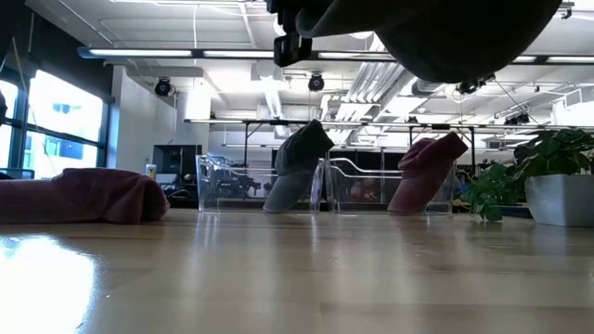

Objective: Pick & Place hat
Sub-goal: Put the gray cap into the left transparent bin

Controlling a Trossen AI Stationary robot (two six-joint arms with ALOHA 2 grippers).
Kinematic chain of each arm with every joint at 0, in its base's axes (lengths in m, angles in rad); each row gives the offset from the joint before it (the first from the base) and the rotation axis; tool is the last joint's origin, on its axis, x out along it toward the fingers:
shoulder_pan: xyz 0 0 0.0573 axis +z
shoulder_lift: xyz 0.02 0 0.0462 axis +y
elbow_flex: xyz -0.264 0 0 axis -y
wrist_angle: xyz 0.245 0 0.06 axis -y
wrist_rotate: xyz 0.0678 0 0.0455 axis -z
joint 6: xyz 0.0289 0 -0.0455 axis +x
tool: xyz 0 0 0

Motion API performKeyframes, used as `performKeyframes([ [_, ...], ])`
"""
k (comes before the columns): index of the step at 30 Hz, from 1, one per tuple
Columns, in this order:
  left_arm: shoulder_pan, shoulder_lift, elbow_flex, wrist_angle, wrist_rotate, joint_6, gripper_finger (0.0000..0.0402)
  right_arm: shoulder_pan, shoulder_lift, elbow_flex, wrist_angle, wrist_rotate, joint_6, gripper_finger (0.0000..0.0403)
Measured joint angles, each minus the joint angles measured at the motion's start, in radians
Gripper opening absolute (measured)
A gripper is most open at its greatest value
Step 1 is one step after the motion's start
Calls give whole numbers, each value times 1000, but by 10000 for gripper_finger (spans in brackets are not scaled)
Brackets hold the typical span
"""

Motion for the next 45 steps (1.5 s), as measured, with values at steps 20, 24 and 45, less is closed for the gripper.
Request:
performKeyframes([
  [20,-49,1,0,20,16,40,0,-39,24,-11,8,129,58,1],
  [24,-48,1,0,12,3,28,0,-20,-22,-11,-48,48,124,1],
  [45,-49,-13,-2,-44,-12,18,0,101,92,30,-253,3,129,4],
])
